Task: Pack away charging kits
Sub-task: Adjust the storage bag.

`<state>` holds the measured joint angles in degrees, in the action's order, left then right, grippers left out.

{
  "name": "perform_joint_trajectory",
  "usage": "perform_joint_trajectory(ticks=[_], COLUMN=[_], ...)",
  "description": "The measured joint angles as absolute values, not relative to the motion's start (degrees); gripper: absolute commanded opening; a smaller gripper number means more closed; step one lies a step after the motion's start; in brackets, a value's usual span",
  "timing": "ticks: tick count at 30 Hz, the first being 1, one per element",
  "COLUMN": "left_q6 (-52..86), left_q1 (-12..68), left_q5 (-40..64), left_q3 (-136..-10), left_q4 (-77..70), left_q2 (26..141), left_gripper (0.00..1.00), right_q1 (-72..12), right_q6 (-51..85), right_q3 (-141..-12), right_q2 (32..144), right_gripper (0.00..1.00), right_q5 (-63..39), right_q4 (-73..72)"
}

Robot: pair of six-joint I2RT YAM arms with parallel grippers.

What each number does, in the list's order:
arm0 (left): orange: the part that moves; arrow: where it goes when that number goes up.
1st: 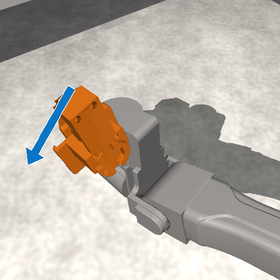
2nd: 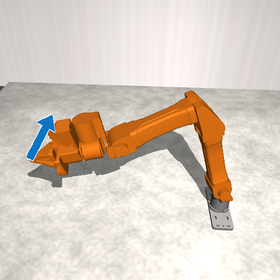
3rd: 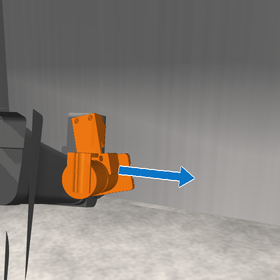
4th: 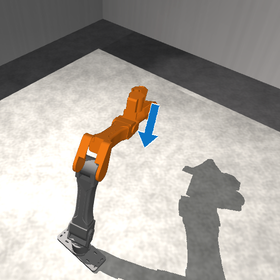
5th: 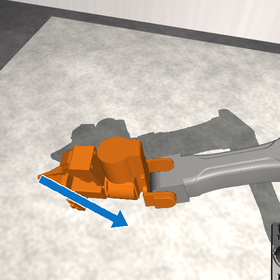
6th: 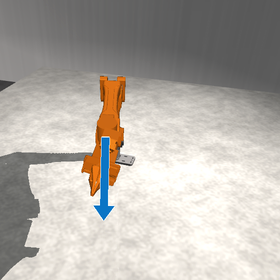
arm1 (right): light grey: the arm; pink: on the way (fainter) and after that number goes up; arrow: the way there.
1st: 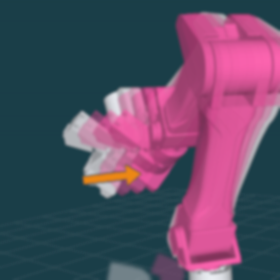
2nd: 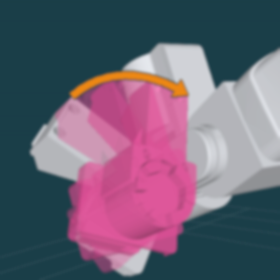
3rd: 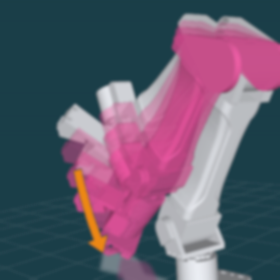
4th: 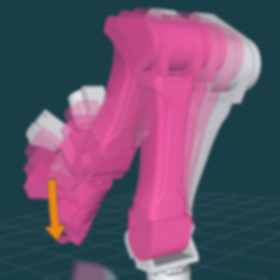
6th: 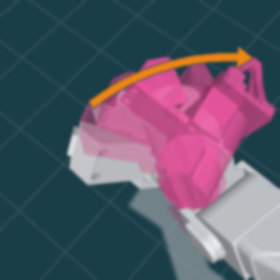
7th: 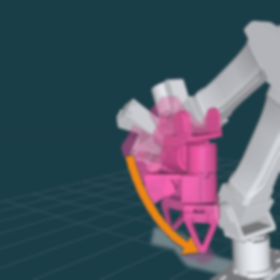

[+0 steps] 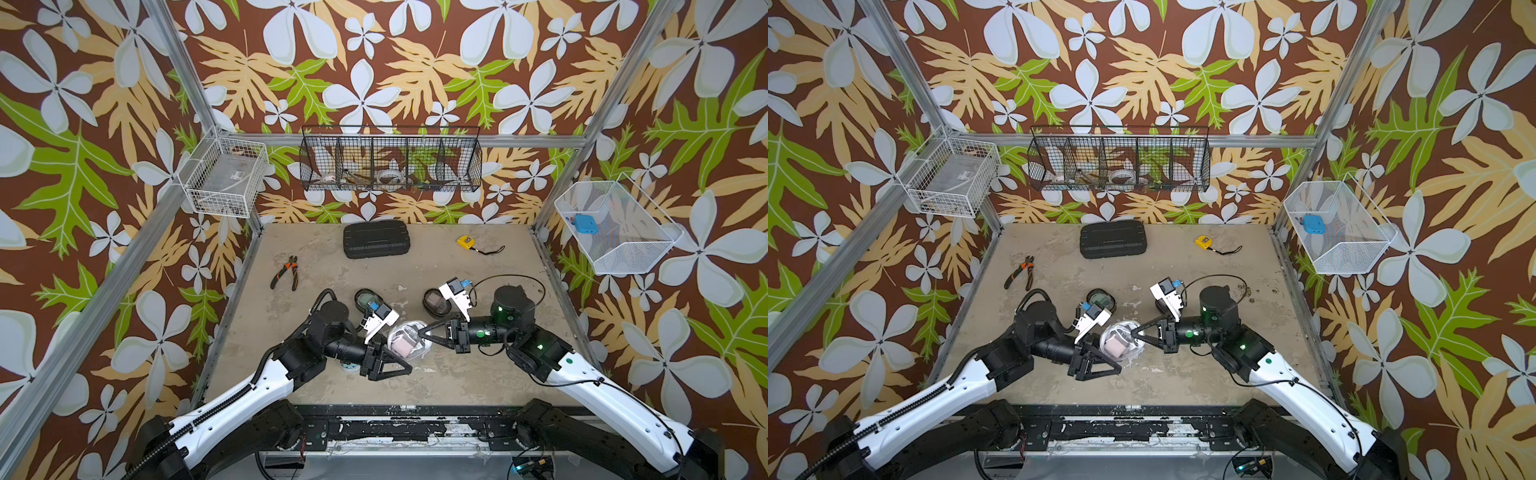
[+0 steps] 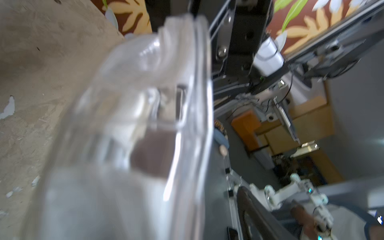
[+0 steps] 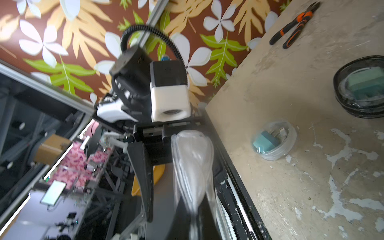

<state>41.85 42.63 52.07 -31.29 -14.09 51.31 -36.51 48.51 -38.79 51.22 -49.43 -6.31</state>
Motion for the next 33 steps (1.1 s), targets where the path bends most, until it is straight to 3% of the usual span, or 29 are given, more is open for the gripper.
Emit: perform_joint_trajectory(ticks=[6,15,20,22,28,31,32,33], left_q6=[61.91,68.95,69.80,70.00,71.18,72.86,73.60,74.43], left_q1=[42.70,42.81,42.81,42.81,42.78,42.74,42.72,42.72], left_q5=[39.11,27.83,25.85,25.56,24.32,23.79,23.59,23.40], left_q3=[-23.22,-23.00,-25.69,-26.44,-27.18,-26.59,-26.52,-26.44], left_q4=[-41.80,-52.56,-52.42,-51.99,-50.81,-52.51,-53.30,-54.24], left_q2=[51.90,56.60,59.20,59.88,61.69,62.52,62.96,63.26], left_gripper=[0.76,0.66,0.50,0.49,0.32,0.20,0.18,0.15], right_q1=[-37.45,-39.20,-41.01,-41.28,-41.39,-41.65,-41.71,-41.76], right_q6=[63.59,70.61,70.67,70.65,70.46,70.17,69.89,69.14], right_q3=[-31.05,-28.93,-29.89,-29.67,-30.11,-30.68,-31.16,-32.08], right_q2=[46.81,46.15,46.59,46.39,47.94,48.58,48.73,48.86], right_gripper=[0.00,0.00,0.00,0.00,0.00,0.00,0.03,0.14], right_q5=[-38.83,-29.21,-25.39,-24.64,-23.46,-22.90,-22.59,-22.50], right_q4=[-20.16,-24.91,-25.12,-25.67,-25.67,-24.80,-24.21,-22.96])
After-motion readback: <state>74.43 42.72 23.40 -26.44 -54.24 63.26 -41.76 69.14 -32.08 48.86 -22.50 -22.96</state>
